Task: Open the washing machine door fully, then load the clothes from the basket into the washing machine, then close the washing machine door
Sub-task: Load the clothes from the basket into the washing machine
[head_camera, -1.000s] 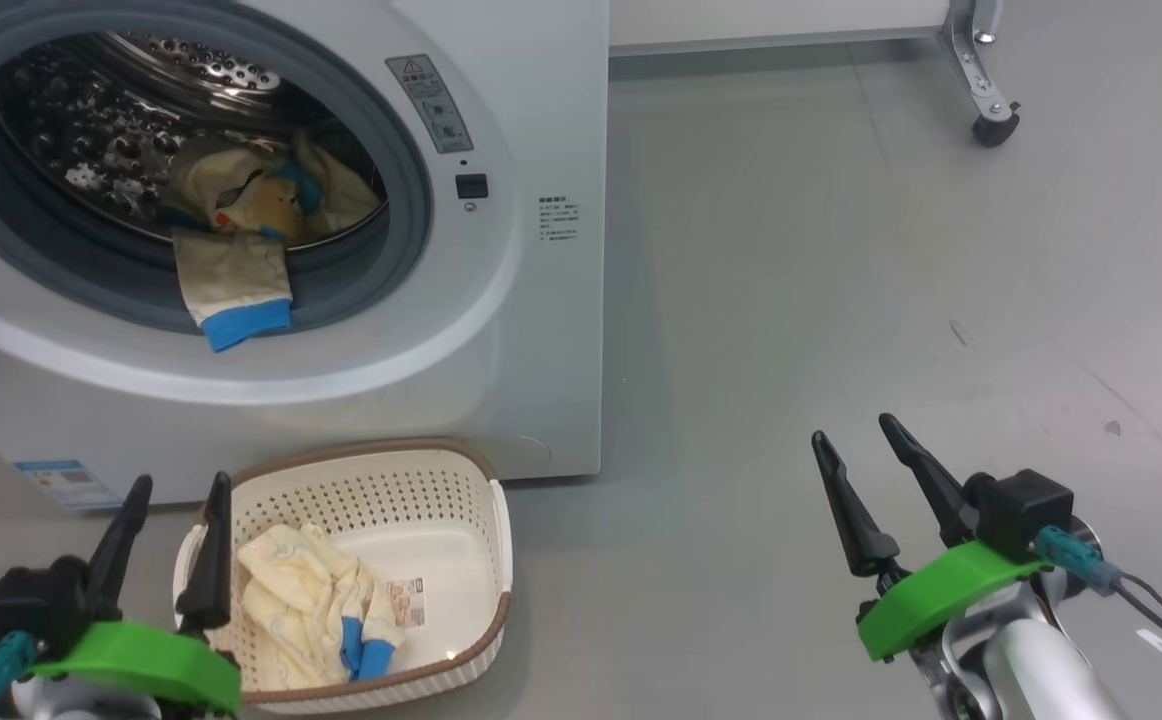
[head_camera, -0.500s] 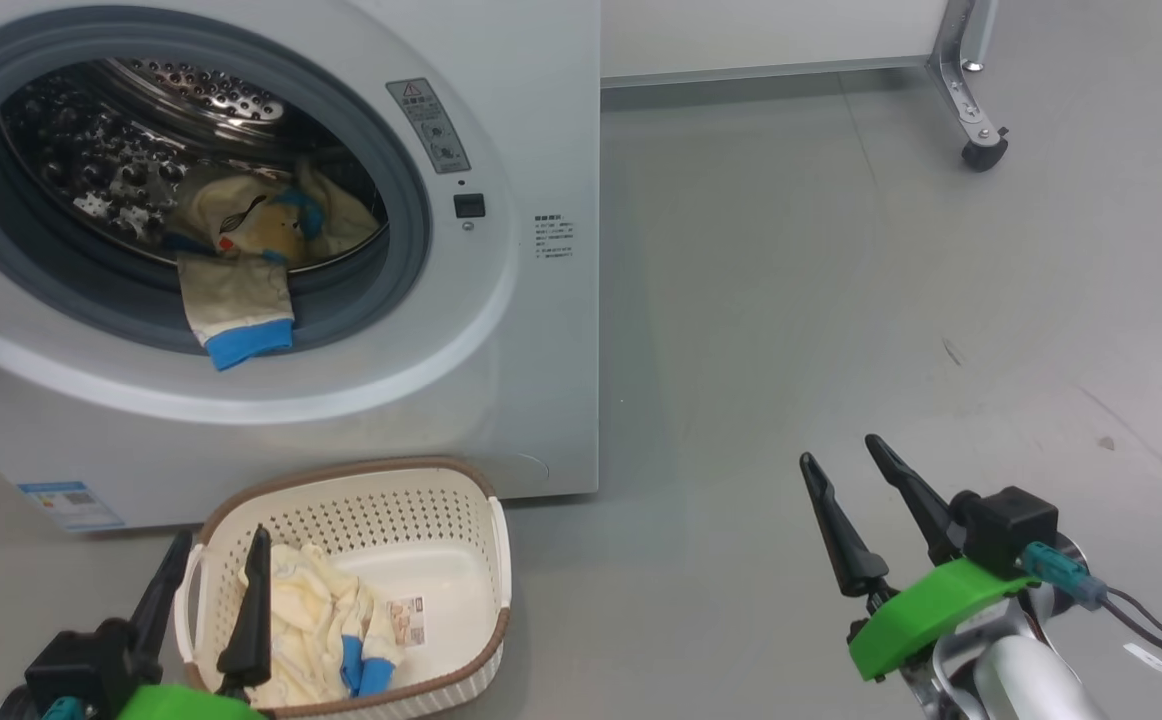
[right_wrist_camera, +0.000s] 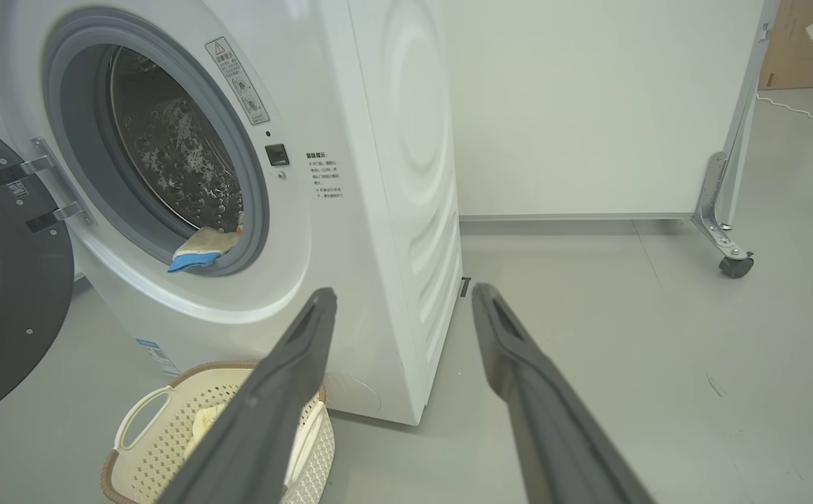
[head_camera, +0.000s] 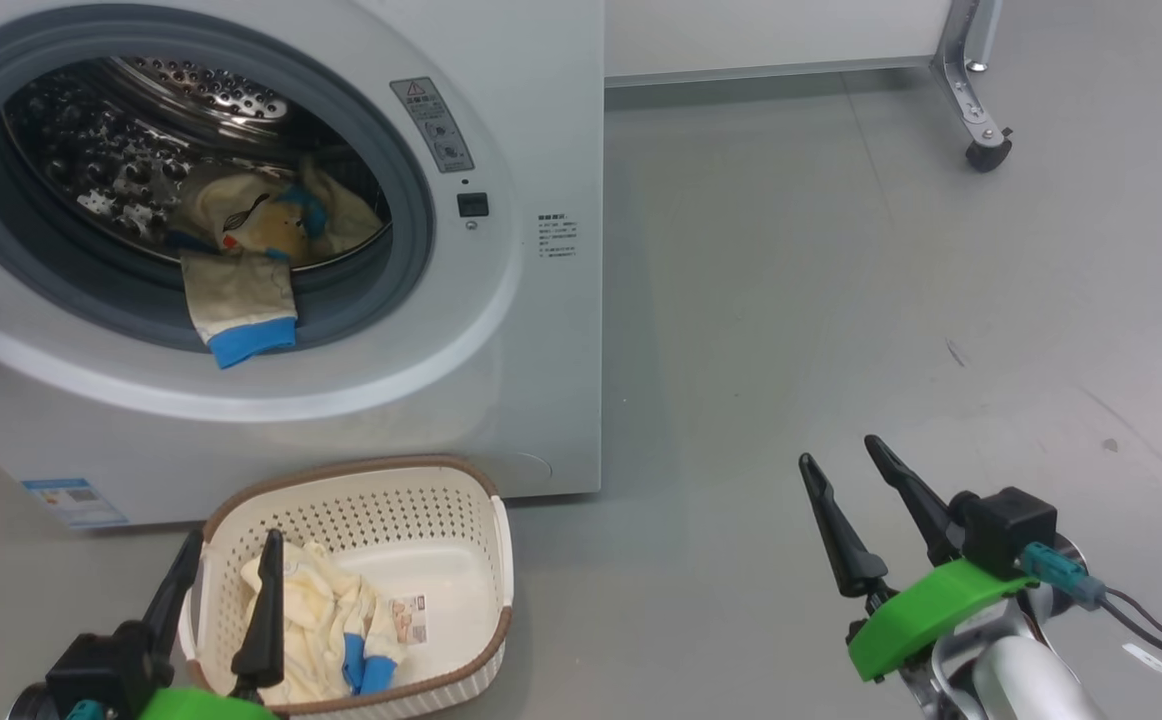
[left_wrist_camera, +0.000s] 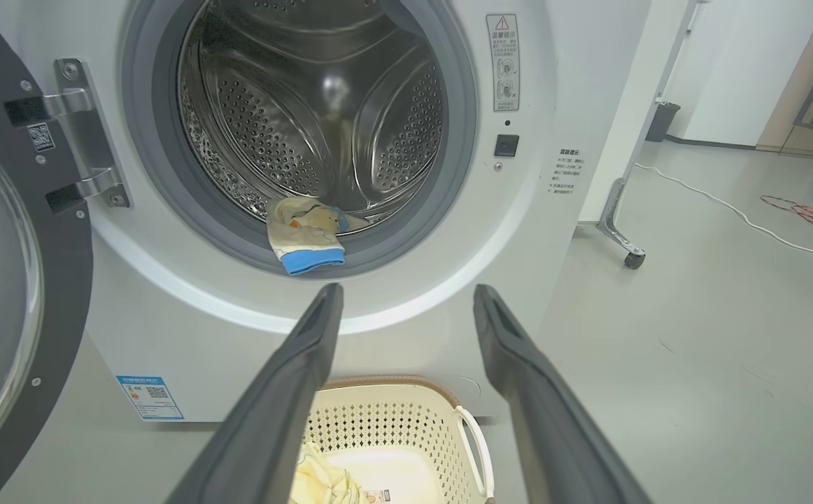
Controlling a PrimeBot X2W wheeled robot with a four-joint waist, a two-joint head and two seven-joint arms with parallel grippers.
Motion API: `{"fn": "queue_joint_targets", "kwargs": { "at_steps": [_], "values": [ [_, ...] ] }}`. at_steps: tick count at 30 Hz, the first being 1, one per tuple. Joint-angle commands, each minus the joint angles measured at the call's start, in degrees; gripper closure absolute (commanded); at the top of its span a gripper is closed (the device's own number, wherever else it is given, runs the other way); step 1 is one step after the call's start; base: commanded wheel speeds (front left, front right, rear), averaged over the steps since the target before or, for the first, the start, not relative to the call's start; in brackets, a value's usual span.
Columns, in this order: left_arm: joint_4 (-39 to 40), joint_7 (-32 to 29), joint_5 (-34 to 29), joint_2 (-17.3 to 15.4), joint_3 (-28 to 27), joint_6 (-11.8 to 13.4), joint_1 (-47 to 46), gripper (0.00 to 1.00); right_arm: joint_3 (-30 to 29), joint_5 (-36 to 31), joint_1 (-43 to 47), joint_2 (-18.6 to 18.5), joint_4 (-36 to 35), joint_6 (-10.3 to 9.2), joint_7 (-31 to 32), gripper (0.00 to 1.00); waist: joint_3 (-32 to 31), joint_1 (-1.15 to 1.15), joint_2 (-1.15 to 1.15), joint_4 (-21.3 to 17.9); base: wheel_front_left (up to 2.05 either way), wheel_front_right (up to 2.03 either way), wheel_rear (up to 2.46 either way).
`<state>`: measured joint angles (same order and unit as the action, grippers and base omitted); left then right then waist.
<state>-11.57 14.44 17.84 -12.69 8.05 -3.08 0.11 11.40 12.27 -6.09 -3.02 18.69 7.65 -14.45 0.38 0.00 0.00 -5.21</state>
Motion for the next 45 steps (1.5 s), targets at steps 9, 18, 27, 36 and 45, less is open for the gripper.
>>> {"fn": "queue_joint_targets", "kwargs": {
  "at_steps": [9,18,27,36,45],
  "values": [
    [1.16,0.56,-1.38,0.8,-3.78,-1.17,-2.32,0.0,1.38,0.4,-1.68,0.12,-1.5,-0.16,-0.55,0.0,0.04,0.0,0.0,0.21,0.0,0.0,0.0],
    [0.96,0.56,-2.1,2.22,-5.12,-1.91,-2.39,0.0,1.59,0.27,-1.86,0.13,-1.38,-0.16,-0.55,0.0,0.6,0.0,0.0,-0.09,0.0,0.0,0.0],
    [0.16,0.56,-3.19,2.63,-5.69,-2.35,-5.23,0.0,1.3,-0.53,-3.1,-0.1,-1.84,-0.16,-0.55,0.0,3.83,0.0,0.0,-0.09,0.0,0.0,0.0],
    [-5.74,-2.11,-2.19,-0.2,-4.91,-3.29,-18.53,0.0,1.75,-1.51,-6.77,-0.62,-3.29,-0.16,-0.55,0.0,13.93,0.0,0.0,0.39,0.0,0.0,0.0],
    [-13.54,-9.53,0.01,-6.51,-4.24,-4.1,-37.01,0.0,2.32,-1.92,-11.4,-0.35,-4.96,-0.16,-0.55,0.0,25.21,0.0,0.0,-1.83,0.0,0.0,0.0]
  ]
}}
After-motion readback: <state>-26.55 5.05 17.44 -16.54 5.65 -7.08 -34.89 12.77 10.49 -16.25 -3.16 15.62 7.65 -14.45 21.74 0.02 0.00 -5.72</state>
